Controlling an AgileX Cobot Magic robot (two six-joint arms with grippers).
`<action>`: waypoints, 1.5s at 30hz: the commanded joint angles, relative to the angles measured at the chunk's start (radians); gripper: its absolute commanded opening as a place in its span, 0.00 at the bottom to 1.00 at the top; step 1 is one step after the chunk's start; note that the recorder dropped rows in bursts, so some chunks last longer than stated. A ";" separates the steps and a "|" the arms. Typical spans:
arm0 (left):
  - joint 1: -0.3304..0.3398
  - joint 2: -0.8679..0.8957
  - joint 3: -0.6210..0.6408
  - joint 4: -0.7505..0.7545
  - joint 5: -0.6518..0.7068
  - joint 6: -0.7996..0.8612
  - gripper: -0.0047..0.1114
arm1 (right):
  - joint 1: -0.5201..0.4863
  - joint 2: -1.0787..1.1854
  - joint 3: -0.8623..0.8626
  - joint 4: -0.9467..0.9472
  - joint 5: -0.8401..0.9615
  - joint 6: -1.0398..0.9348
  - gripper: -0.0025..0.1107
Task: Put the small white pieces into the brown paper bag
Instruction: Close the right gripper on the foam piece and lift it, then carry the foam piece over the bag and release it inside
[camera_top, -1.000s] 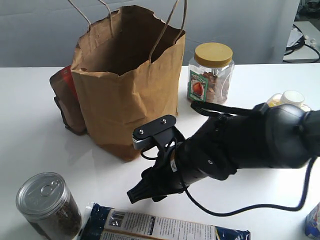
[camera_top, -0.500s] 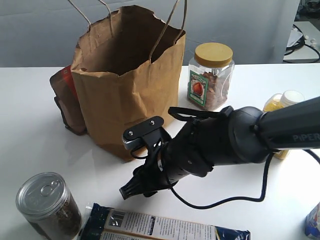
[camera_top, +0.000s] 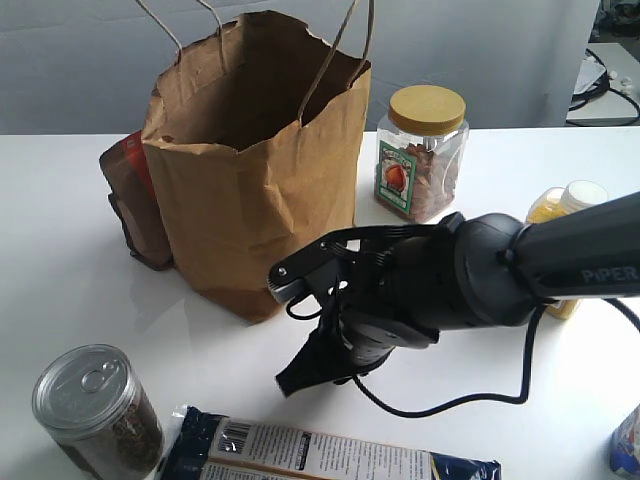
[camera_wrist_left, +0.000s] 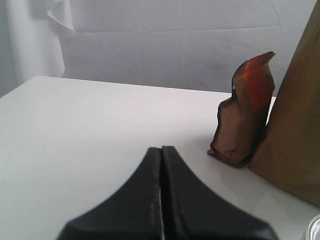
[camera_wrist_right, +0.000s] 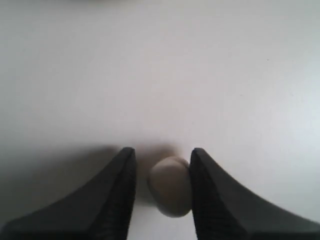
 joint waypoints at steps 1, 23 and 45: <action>-0.007 -0.003 0.004 -0.008 -0.005 -0.006 0.04 | -0.002 0.007 0.003 -0.011 0.032 0.012 0.15; -0.007 -0.003 0.004 -0.008 -0.005 -0.006 0.04 | 0.284 -0.323 0.005 0.062 0.098 0.011 0.02; -0.007 -0.003 0.004 -0.008 -0.005 -0.006 0.04 | 0.076 -0.186 -0.640 -0.145 0.260 0.086 0.02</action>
